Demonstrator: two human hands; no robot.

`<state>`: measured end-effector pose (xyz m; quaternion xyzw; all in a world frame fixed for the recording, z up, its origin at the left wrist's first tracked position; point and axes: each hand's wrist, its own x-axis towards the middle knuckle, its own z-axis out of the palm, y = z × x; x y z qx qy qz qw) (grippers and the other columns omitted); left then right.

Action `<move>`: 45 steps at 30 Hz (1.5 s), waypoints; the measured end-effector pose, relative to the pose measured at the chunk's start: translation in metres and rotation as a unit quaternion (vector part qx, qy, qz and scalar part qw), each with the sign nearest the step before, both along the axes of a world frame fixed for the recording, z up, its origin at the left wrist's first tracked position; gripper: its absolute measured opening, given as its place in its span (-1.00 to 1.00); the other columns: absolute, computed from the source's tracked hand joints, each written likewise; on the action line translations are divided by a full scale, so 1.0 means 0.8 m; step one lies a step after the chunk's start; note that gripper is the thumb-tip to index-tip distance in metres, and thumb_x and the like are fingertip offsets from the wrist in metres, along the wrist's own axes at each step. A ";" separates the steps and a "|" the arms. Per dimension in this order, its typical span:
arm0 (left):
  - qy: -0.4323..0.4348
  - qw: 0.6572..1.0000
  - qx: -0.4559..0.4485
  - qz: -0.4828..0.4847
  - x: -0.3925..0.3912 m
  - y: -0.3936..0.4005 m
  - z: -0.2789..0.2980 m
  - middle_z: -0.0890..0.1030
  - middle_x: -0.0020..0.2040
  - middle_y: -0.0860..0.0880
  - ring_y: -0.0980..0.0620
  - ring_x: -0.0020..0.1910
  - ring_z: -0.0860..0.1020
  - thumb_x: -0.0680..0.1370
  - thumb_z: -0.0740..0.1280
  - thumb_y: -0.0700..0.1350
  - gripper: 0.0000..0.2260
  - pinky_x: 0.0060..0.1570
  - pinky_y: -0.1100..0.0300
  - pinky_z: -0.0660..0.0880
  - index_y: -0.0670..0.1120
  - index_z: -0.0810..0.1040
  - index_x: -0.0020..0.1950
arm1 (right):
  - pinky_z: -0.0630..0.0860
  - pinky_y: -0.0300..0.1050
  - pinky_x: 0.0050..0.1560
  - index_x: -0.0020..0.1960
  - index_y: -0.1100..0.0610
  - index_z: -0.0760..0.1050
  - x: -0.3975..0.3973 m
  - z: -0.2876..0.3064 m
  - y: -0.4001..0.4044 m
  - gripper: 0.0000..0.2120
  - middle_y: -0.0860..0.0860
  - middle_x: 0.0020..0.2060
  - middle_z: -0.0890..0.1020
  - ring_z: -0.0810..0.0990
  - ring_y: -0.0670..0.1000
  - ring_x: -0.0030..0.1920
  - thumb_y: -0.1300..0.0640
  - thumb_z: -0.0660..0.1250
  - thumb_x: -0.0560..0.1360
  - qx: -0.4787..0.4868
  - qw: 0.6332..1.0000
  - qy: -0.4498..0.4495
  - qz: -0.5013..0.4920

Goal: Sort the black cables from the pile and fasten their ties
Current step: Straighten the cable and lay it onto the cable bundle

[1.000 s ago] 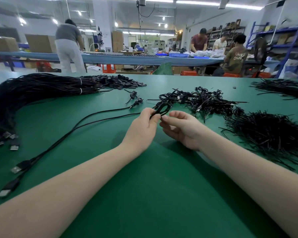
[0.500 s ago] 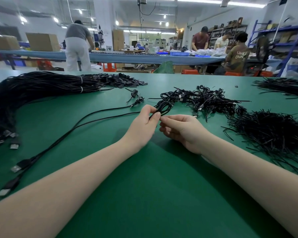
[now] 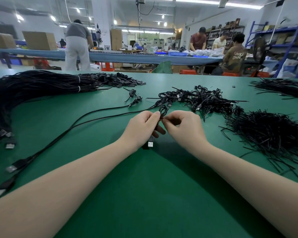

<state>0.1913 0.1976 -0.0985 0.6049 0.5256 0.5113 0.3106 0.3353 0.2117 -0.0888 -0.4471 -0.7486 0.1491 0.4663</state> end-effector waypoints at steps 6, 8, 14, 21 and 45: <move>0.032 0.997 0.044 0.049 -0.001 -0.001 0.001 0.63 -0.31 -0.05 0.00 -0.27 0.56 0.57 0.16 0.11 -0.56 -0.11 0.05 0.47 -0.27 0.55 -0.13 | 0.49 -0.18 -0.29 -0.26 0.07 0.65 0.003 -0.002 0.002 -0.88 -0.07 -0.40 0.61 0.55 -0.09 -0.34 0.17 0.39 0.43 0.010 0.999 -0.038 -0.022; 0.063 0.992 0.080 0.075 -0.003 -0.003 0.002 0.50 -0.32 -0.14 0.03 -0.26 0.46 0.52 0.15 0.11 -0.53 -0.15 0.11 0.37 -0.32 0.51 -0.19 | 0.53 -0.08 -0.23 -0.25 0.07 0.65 0.001 -0.002 -0.001 -0.90 -0.04 -0.36 0.62 0.58 -0.02 -0.29 0.16 0.39 0.43 0.025 0.998 -0.045 -0.019; 0.145 0.975 0.104 0.132 -0.004 -0.006 -0.003 0.21 -0.51 0.04 0.07 -0.44 0.22 0.57 0.21 0.02 -0.58 -0.42 0.15 0.11 -0.07 0.16 -0.42 | 0.53 0.01 -0.19 -0.25 0.12 0.63 -0.003 -0.006 -0.003 -0.89 -0.01 -0.34 0.62 0.57 0.02 -0.28 0.17 0.39 0.44 0.062 0.997 -0.056 -0.002; 0.122 0.980 0.117 0.108 -0.004 -0.008 0.002 0.15 -0.51 0.04 0.08 -0.46 0.16 0.48 0.19 0.07 -0.60 -0.42 0.16 0.09 -0.06 0.11 -0.44 | 0.51 -0.04 -0.19 -0.23 0.10 0.65 -0.002 -0.002 -0.006 -0.91 -0.03 -0.33 0.60 0.55 -0.01 -0.28 0.19 0.40 0.44 0.094 0.993 -0.070 0.006; 0.154 0.966 0.206 -0.002 0.004 -0.015 0.000 0.60 -0.04 0.21 0.25 0.05 0.50 0.50 0.27 -0.13 -0.87 0.09 0.48 0.32 0.08 0.56 -0.07 | 0.30 -0.03 -0.34 -0.29 0.25 0.58 0.009 -0.002 0.005 -0.86 0.09 -0.45 0.53 0.43 0.14 -0.38 0.23 0.38 0.42 0.052 0.996 -0.070 -0.026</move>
